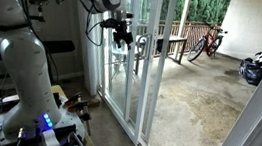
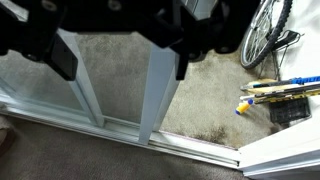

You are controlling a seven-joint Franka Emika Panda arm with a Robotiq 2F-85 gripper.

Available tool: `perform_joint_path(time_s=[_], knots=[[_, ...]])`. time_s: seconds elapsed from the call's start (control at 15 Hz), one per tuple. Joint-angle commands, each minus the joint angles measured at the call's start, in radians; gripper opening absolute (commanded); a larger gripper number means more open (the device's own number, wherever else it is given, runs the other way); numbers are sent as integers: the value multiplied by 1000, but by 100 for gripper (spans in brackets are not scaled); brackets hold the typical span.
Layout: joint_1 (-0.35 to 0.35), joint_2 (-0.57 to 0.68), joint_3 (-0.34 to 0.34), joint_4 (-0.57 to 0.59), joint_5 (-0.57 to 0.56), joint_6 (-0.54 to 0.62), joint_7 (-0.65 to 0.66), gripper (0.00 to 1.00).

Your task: Push the front glass door fully to the right

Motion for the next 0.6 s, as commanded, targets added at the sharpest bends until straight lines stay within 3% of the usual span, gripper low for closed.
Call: perform_joint_path(time_s=[0.0, 0.33, 0.53], knots=[[10, 3, -6, -50, -38, 131, 34, 100], [-14, 13, 10, -131, -107, 441, 75, 100], [-66, 22, 36, -173, -204, 592, 170, 100]])
